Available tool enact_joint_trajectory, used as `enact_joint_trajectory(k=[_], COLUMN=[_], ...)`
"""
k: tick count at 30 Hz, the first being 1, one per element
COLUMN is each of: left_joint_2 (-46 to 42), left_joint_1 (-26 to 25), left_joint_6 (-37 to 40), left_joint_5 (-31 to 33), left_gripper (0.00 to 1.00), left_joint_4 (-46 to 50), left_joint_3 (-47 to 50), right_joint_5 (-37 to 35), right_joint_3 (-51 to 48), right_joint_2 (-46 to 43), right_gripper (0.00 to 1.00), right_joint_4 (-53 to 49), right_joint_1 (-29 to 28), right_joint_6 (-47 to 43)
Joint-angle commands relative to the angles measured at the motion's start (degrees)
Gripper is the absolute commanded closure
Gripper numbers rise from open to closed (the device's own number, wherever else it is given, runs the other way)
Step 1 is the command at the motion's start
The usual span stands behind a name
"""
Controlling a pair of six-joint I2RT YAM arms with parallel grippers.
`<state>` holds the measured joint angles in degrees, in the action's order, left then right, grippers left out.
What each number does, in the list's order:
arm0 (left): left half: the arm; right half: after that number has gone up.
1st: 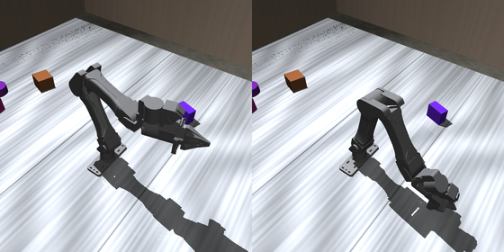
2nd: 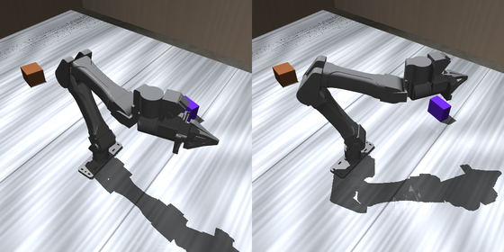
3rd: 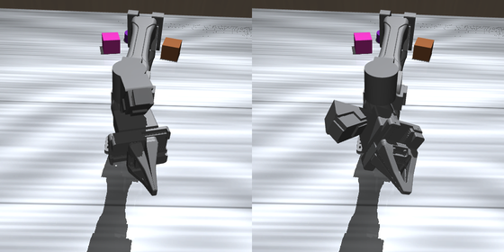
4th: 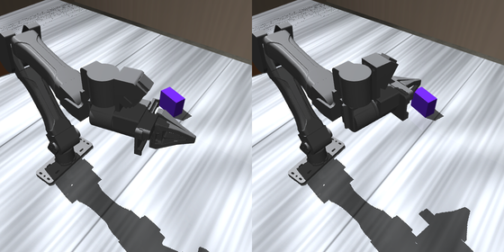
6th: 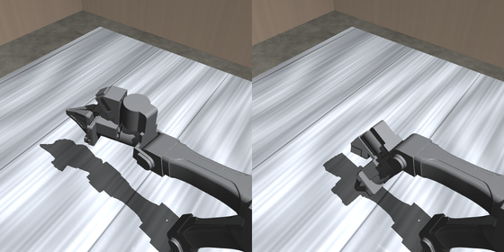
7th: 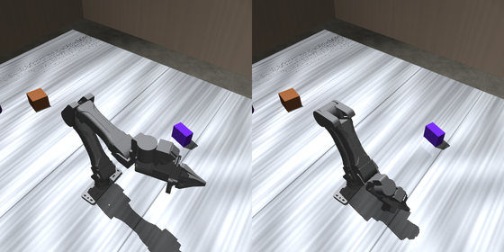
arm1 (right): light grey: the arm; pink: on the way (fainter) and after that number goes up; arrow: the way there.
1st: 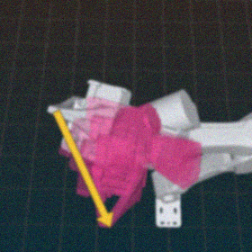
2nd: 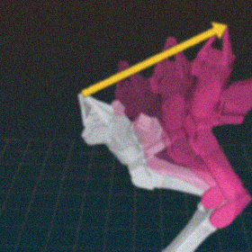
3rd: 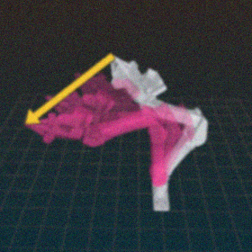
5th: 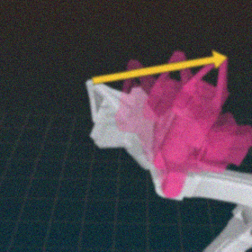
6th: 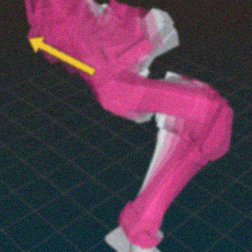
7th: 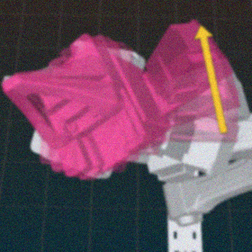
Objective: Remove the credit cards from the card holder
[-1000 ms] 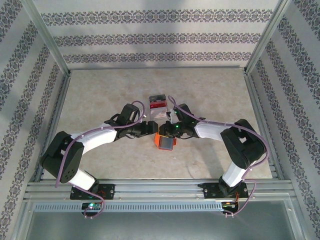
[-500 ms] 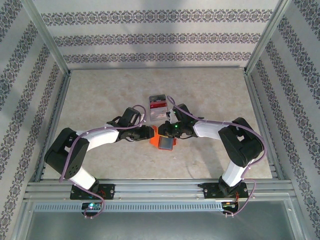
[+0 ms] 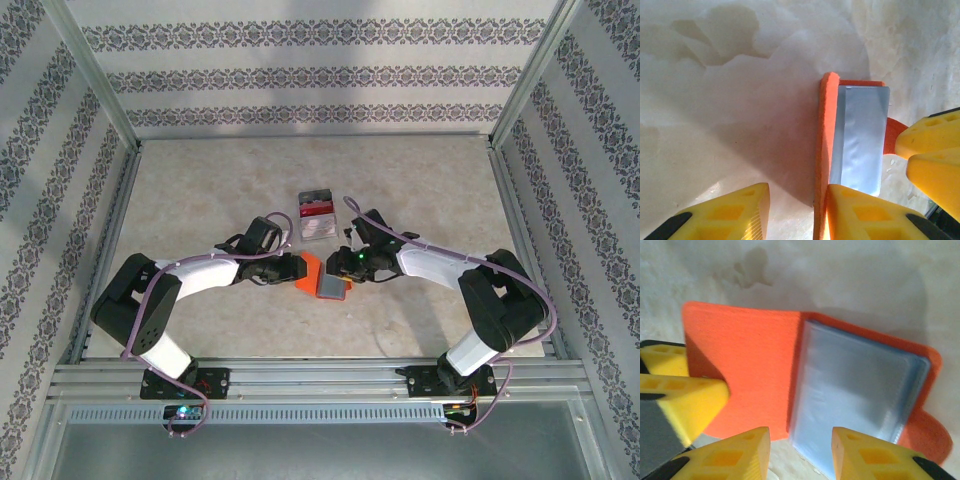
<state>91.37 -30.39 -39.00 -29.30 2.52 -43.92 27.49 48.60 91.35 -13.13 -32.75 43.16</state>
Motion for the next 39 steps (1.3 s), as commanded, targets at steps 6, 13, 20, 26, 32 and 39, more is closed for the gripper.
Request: enact_joint_trajectory(k=[6, 13, 20, 26, 32, 39], left_joint_2=[1.0, 1.2, 1.4, 1.5, 1.8, 1.8], left_joint_1=[-0.5, -0.5, -0.5, -0.5, -0.5, -0.5], left_joint_6=[0.7, 0.6, 0.5, 0.6, 0.6, 0.6], left_joint_5=[1.5, 1.7, 1.6, 1.3, 1.1, 1.0], left_gripper=[0.64, 0.64, 0.64, 0.64, 0.64, 0.64], left_joint_4=[1.4, 1.8, 1.6, 1.5, 1.4, 1.4], left_joint_3=[0.7, 0.5, 0.6, 0.4, 0.4, 0.4], right_joint_5=[-3.8, -4.2, -3.8, -4.0, -3.2, -2.7], right_joint_3=[0.6, 0.4, 0.2, 0.0, -0.3, -0.2], right_joint_2=[0.3, 0.6, 1.8, 2.7, 3.6, 3.4], right_gripper=[0.57, 0.55, 0.54, 0.54, 0.54, 0.57], right_joint_4=[-4.5, -5.3, -4.7, -4.0, -2.7, -1.7], right_joint_1=[0.0, 0.0, -0.1, -0.1, -0.2, -0.3], right_joint_6=[-0.8, -1.2, -0.8, -0.6, -0.4, -0.1])
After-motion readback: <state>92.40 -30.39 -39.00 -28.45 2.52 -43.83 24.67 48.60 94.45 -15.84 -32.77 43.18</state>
